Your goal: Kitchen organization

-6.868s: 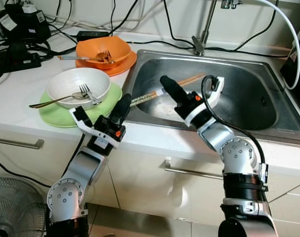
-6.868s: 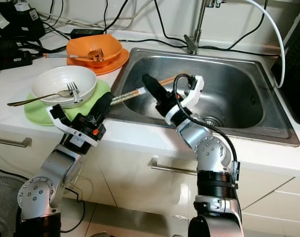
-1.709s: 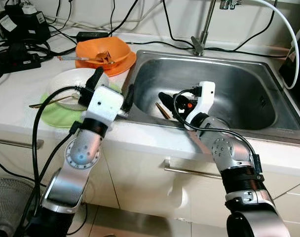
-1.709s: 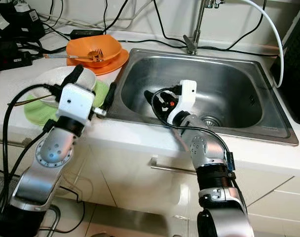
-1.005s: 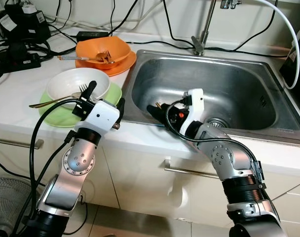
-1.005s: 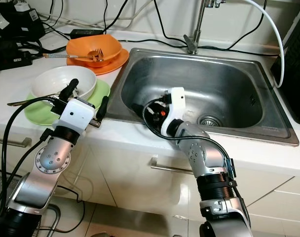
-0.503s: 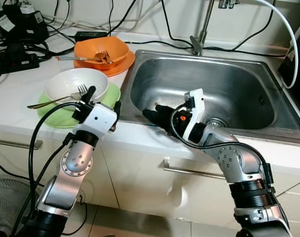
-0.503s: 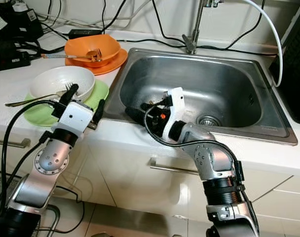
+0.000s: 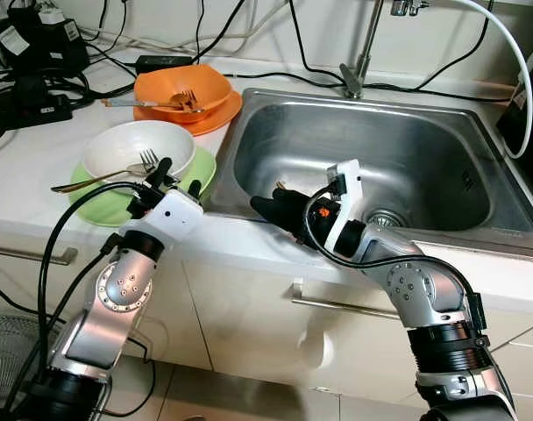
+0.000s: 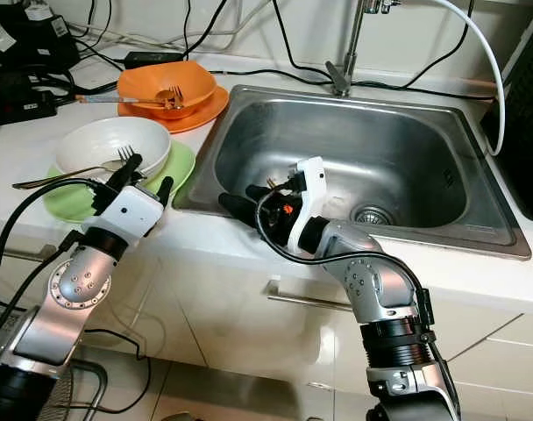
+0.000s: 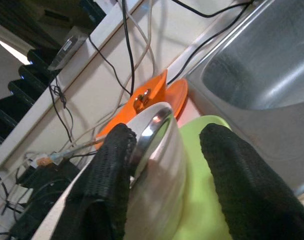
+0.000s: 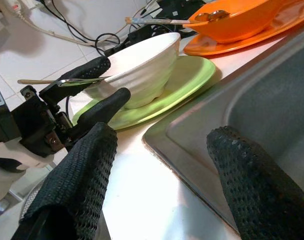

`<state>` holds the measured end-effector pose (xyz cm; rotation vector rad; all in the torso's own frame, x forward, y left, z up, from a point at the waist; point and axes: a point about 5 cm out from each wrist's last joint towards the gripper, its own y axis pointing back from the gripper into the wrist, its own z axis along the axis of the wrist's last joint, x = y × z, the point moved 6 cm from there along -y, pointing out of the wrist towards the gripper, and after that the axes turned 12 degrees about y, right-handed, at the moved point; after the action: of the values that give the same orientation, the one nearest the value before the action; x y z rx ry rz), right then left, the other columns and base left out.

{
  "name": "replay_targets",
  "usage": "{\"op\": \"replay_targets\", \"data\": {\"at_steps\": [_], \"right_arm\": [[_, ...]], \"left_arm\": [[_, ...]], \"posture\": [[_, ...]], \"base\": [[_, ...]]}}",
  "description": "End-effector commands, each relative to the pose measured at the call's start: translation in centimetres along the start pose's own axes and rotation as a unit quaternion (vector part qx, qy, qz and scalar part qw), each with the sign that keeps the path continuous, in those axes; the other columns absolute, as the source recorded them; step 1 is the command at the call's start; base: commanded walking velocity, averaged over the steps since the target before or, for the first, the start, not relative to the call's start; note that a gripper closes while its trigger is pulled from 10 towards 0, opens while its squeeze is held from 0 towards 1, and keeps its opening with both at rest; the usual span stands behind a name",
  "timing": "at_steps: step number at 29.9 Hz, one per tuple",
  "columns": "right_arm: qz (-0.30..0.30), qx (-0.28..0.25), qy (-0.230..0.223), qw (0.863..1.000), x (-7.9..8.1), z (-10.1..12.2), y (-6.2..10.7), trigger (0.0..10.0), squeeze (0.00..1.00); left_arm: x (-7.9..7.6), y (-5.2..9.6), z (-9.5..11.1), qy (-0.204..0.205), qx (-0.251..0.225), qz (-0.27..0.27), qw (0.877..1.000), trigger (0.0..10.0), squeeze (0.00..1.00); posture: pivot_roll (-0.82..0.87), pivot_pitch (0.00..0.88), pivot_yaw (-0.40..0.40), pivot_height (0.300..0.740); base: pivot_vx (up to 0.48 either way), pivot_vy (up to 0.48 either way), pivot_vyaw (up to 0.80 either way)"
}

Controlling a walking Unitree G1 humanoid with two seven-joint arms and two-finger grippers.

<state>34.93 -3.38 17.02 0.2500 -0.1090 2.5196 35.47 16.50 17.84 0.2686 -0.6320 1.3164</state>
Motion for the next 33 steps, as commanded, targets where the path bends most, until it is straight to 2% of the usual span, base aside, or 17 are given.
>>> {"op": "replay_targets", "data": {"at_steps": [1, 3, 7, 33], "right_arm": [[0.012, -0.002, 0.007, 1.0, 0.5, 0.4, 0.0, 10.0, 0.0], [0.011, -0.003, 0.007, 1.0, 0.5, 0.4, 0.0, 10.0, 0.0], [0.015, -0.003, 0.008, 1.0, 0.6, 0.4, 0.0, 10.0, 0.0], [0.016, 0.002, 0.009, 1.0, 0.8, 0.1, 0.1, 10.0, 0.0]], "left_arm": [[0.0, -0.2, 0.1, -0.007, -0.002, -0.005, 1.0, 0.0, 0.0], [0.7, -0.2, 0.0, -0.026, -0.004, -0.004, 1.0, 0.0, 0.0], [1.1, -0.4, 0.3, -0.033, -0.01, 0.003, 0.999, 0.0, 0.0], [1.7, -0.5, 2.2, -0.036, -0.054, 0.023, 0.998, 0.0, 0.0]], "posture": [[-0.03, 0.025, -0.004, 0.74], [-0.03, 0.024, -0.004, 0.74], [-0.03, 0.021, -0.003, 0.74], [-0.04, 0.028, -0.009, 0.74]], "base": [[0.0, 0.0, 0.0], [0.0, 0.0, 0.0], [0.0, 0.0, 0.0], [0.0, 0.0, 0.0]]}}
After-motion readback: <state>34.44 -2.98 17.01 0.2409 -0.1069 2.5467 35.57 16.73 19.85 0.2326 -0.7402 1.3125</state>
